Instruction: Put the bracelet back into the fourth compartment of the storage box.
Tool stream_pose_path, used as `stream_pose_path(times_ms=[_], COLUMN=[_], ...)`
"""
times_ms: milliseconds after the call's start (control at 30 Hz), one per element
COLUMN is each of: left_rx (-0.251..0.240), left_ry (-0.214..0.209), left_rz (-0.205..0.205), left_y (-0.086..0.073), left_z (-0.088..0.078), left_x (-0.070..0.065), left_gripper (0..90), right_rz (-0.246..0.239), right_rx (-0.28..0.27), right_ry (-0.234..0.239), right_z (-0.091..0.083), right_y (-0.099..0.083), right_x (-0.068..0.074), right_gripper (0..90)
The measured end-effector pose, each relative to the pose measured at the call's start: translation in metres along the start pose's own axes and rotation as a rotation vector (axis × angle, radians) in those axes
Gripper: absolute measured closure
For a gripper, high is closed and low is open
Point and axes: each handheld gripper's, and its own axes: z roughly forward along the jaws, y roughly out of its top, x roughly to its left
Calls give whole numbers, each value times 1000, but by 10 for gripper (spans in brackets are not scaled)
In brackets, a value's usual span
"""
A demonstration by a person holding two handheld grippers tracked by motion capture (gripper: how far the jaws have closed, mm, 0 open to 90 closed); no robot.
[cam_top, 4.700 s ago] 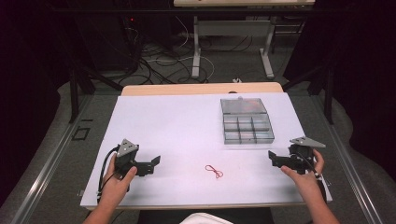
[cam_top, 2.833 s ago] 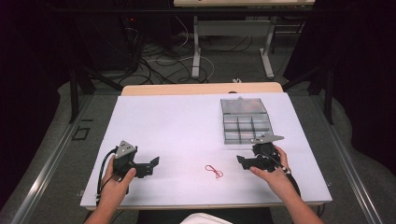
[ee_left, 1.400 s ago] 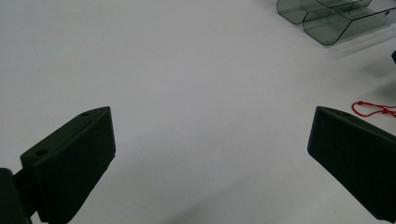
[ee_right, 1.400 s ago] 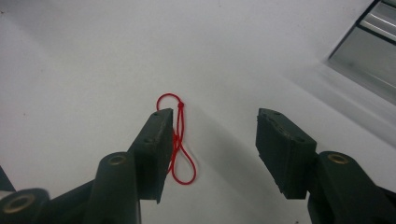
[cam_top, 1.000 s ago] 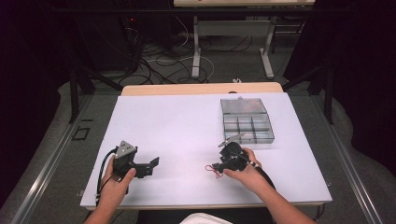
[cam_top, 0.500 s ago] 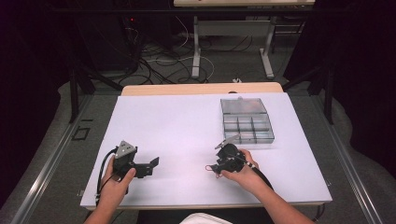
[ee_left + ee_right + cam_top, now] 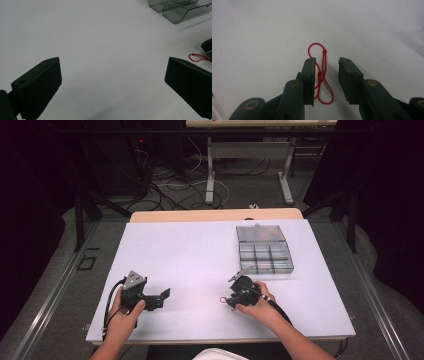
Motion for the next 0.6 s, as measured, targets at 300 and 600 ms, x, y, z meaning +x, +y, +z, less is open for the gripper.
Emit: stream_pose_path(times_ms=[300,600], left_rx=[3,0], left_ry=[0,0], left_rz=[-1,1], left_y=[0,0], left_z=[0,0], left_x=[0,0], left_gripper=[12,12], right_rz=[12,6], right_rx=[20,23], right_ry=[-5,-1], right_z=[2,3], right_y=[-1,-1], right_x=[2,5], right_gripper=[726,796])
